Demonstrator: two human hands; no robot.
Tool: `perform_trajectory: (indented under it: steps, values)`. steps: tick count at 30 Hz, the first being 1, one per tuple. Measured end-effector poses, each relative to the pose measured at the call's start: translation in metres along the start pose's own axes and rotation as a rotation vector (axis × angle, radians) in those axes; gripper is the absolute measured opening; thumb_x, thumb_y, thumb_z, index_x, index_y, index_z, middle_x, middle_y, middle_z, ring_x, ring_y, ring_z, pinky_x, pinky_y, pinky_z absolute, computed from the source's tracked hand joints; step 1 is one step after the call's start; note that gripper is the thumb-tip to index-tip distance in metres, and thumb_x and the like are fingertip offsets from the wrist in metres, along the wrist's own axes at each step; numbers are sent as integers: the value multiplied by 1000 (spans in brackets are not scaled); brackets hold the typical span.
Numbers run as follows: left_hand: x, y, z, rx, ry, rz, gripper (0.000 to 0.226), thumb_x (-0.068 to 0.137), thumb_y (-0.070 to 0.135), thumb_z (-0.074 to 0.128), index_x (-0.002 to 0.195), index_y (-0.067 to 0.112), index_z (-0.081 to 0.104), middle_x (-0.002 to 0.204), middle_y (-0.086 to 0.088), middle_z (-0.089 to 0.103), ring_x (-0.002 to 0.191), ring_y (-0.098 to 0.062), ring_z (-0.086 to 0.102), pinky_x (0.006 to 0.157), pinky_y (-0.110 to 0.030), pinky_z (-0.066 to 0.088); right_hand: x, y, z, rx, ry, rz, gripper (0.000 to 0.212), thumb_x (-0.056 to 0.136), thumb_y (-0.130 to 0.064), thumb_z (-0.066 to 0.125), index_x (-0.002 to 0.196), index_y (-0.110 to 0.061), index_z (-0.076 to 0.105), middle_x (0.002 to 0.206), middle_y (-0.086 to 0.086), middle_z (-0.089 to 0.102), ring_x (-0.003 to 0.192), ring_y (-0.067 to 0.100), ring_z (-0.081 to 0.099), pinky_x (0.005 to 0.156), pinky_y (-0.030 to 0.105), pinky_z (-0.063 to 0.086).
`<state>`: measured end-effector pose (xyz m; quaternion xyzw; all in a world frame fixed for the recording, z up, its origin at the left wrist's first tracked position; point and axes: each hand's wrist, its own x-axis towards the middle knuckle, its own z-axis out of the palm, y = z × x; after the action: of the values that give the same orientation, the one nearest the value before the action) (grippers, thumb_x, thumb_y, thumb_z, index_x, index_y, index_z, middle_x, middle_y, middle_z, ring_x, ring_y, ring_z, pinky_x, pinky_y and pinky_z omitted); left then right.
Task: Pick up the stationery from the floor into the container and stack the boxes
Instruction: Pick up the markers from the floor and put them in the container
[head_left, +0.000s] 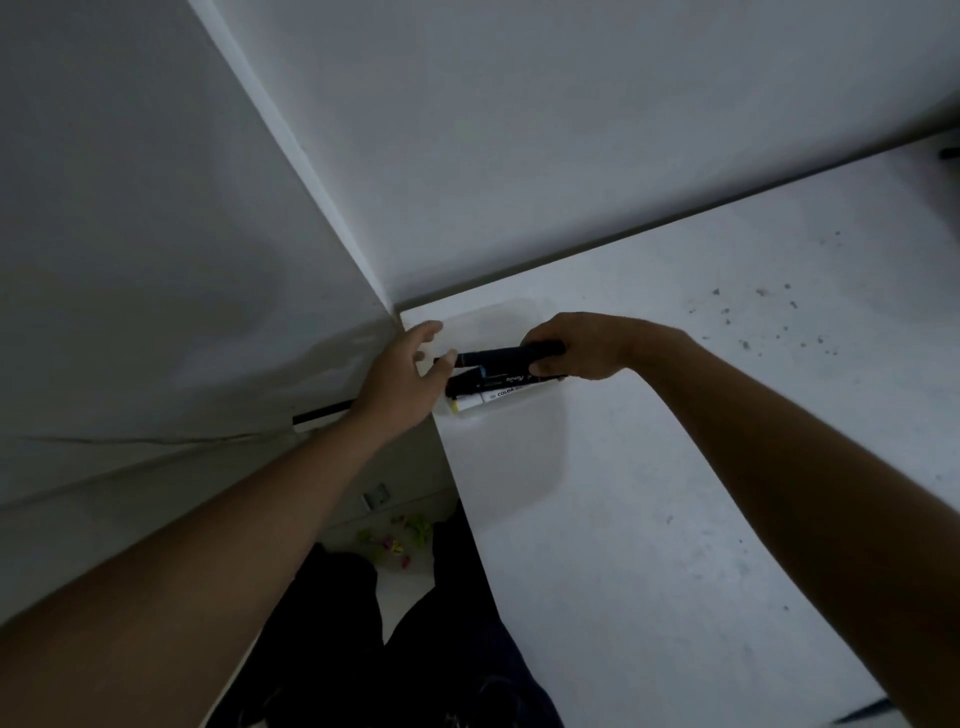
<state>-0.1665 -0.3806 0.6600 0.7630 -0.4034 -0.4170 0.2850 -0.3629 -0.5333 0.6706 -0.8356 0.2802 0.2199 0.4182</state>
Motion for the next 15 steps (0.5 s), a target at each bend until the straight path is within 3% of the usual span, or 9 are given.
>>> perform_trajectory:
  steps: [5,9,12,15]
  values:
    - [-5,0,-1,211,4,196,33,94,24,56,125,11,59,131,-7,55,121,-19,50,97,-20,33,2,5,-1,-63,-21,13,22,92,-27,57,113,-22,63,90,-6,59,85,16,55,66,25,39]
    - [-4,-5,2,269,-49,198,32,94,18,56,124,7,60,126,-12,55,112,-23,53,93,-22,37,5,4,4,-102,-2,20,27,92,-30,56,117,-23,62,104,1,60,94,21,57,82,35,47]
    - [-3,-6,5,315,-107,201,32,93,15,57,124,5,60,124,-14,56,107,-25,56,88,-20,37,5,6,8,-88,72,14,28,92,-26,57,118,-20,62,108,5,60,99,23,57,85,34,46]
    - [-4,-7,7,444,-173,245,37,93,17,57,129,6,57,128,-15,57,113,-31,52,97,-29,39,3,10,14,-41,188,-6,31,91,-21,59,122,-21,60,114,3,60,105,21,54,87,30,39]
